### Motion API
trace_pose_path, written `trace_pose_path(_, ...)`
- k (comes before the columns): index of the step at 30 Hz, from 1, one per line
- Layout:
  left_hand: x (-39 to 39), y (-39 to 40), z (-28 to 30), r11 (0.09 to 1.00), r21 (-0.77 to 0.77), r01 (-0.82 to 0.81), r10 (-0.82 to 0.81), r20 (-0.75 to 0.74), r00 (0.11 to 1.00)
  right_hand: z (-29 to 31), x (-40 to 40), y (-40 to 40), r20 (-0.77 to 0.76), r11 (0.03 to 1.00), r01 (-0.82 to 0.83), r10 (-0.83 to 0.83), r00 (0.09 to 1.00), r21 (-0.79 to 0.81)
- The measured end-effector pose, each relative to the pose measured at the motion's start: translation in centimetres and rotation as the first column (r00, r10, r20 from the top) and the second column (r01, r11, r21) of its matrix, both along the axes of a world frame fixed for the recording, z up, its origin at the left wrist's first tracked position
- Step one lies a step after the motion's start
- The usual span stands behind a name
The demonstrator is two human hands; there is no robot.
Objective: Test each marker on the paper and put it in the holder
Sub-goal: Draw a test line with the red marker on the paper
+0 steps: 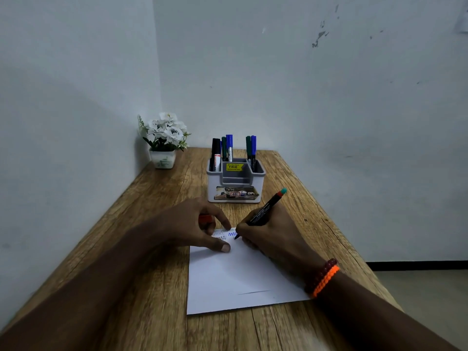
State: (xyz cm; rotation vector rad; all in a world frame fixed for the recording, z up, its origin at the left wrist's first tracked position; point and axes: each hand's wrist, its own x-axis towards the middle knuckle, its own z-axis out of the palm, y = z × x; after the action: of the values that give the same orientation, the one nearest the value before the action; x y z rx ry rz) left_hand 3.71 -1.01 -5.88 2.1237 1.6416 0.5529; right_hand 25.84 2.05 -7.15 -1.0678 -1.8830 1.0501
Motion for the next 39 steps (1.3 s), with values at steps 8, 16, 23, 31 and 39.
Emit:
trace_pose_path(8,0.46,-0.29,0.31,1.0,-0.006,-0.031,0.031,-0.031,0.999,0.32,-0.01,-0.13,-0.014,0.999,0.025,-0.025,1.0,-0.022)
trace_pose_path(16,0.69,-0.34,0.38,0.999,-0.026,-0.042,0.041,-0.03,0.999,0.19,-0.05,-0.02,-0.014,0.998,0.055,-0.055,0.998,-0.004)
trace_pose_path(23,0.67,-0.36,0.42,0.999,-0.03,-0.032,0.032,-0.015,0.999,0.16,-0.02,0.08,-0.018,0.998,0.058,-0.058,0.998,-0.01)
trace_pose_path(31,0.77,-0.38,0.47,0.999,-0.026,-0.037,0.037,-0.032,0.999,0.06,-0.03,0.25,0.012,0.996,0.089,-0.089,0.996,0.003)
trace_pose_path(39,0.67,-0.34,0.4,0.999,-0.023,-0.035,0.035,-0.002,0.999,-0.15,-0.01,0.37,0.004,0.994,0.112,-0.112,0.994,0.018)
